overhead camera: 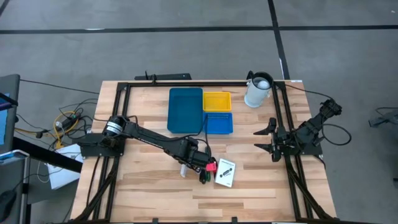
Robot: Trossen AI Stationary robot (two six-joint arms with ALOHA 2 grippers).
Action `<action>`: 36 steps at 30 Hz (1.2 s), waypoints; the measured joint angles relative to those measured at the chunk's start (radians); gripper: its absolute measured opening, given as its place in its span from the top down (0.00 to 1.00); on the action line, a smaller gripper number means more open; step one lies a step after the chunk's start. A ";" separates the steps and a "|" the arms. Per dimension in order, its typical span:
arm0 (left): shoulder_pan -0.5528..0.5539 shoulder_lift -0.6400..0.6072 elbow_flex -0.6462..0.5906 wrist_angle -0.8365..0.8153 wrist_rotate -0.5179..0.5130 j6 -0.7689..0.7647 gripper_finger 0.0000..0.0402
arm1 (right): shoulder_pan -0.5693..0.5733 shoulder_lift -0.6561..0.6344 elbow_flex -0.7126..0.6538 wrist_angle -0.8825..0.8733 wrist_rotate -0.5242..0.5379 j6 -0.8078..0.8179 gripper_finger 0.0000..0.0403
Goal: Pick and place items into bin
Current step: Put the left card reader box into the yellow bin
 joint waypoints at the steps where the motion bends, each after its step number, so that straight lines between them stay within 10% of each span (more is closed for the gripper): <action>1: 0.000 0.000 0.000 0.000 0.000 0.000 0.57 | 0.000 0.000 0.000 0.000 0.000 0.000 0.42; 19: 0.014 0.000 0.000 -0.022 0.008 -0.024 0.84 | 0.000 0.000 0.000 0.000 0.000 0.000 0.42; 36: 0.055 0.000 0.001 -0.026 0.101 -0.037 0.87 | 0.000 0.000 0.000 0.000 0.000 0.000 0.42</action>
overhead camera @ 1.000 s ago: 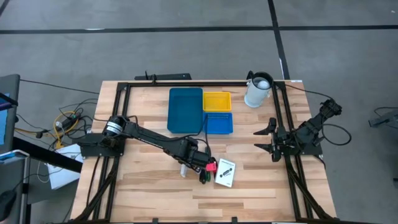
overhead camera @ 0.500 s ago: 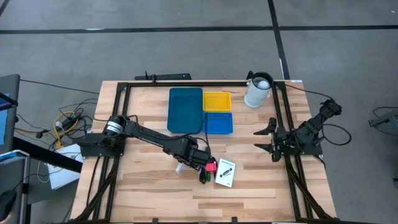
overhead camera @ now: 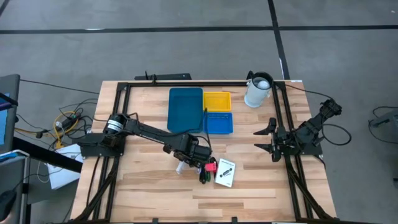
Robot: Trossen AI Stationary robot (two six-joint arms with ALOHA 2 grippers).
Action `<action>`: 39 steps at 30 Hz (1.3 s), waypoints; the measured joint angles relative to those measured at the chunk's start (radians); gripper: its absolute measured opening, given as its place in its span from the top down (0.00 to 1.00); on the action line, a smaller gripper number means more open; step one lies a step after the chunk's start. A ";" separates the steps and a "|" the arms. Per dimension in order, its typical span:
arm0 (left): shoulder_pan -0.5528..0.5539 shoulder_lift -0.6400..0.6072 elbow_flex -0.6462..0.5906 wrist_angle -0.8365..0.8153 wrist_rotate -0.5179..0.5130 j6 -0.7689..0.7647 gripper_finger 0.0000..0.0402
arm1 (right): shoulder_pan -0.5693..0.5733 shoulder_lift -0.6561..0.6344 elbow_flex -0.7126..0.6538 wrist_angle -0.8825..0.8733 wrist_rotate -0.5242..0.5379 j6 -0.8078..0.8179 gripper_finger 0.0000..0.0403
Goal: Pick and place items into bin
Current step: Put the left card reader box into the yellow bin
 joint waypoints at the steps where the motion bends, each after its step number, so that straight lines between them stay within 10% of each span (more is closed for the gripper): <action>1: 0.005 0.000 0.000 0.000 0.011 0.001 0.87 | 0.000 0.000 0.000 0.000 0.000 0.000 0.42; 39: 0.067 0.001 0.457 -0.347 -0.128 0.088 0.90 | 0.000 0.000 0.000 0.000 0.000 0.000 0.42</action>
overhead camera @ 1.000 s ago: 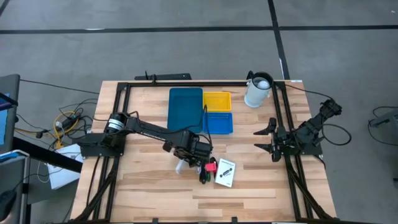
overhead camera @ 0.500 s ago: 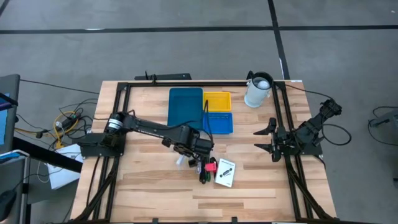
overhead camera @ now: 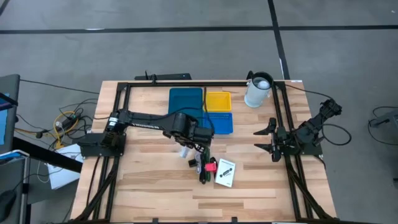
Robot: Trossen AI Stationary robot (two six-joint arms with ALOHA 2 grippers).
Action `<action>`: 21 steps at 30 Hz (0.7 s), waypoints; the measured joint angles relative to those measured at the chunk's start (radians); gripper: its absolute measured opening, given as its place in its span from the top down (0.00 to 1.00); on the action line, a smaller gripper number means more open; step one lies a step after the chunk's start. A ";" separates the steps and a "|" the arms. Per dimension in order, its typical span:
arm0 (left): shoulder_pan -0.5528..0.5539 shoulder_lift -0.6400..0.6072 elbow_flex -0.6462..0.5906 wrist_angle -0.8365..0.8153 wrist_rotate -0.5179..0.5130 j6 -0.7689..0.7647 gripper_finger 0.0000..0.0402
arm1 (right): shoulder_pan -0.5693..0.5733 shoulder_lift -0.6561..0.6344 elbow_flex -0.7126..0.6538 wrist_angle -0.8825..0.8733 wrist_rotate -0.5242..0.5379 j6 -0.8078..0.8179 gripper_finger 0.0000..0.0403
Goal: Pick and place items into bin
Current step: Put the left card reader box into the yellow bin
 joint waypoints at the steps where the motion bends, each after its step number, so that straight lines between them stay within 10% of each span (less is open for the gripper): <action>1: 0.001 0.000 0.015 -0.001 0.000 0.009 0.90 | 0.000 0.000 0.000 0.000 0.000 0.000 0.42; 21: 0.034 -0.002 0.125 0.143 -0.060 0.122 0.90 | 0.000 0.000 0.000 0.000 0.000 0.000 0.42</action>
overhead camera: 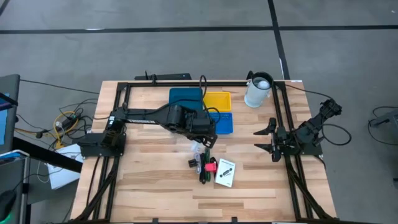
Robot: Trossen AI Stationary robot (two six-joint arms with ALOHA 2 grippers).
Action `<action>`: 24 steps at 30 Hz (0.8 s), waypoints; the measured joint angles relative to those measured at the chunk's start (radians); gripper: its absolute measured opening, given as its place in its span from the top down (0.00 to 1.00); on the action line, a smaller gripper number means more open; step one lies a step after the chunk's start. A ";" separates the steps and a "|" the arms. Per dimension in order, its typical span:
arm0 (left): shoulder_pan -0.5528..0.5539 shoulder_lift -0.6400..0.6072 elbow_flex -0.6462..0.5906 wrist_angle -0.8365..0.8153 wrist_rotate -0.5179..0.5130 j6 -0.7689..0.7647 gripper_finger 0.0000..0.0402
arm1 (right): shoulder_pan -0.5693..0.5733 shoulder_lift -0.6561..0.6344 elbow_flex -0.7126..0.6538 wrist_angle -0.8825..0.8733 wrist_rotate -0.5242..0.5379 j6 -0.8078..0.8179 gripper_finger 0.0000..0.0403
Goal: Pick and place items into bin
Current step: Put the left card reader box into the yellow bin
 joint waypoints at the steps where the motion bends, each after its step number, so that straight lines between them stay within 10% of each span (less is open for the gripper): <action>1: 0.006 0.000 0.000 0.005 0.000 0.001 0.90 | 0.000 0.000 0.000 0.000 0.000 0.000 0.42; 24: 0.303 0.000 0.000 0.138 0.202 0.200 0.90 | 0.000 0.000 0.000 0.000 0.000 0.000 0.42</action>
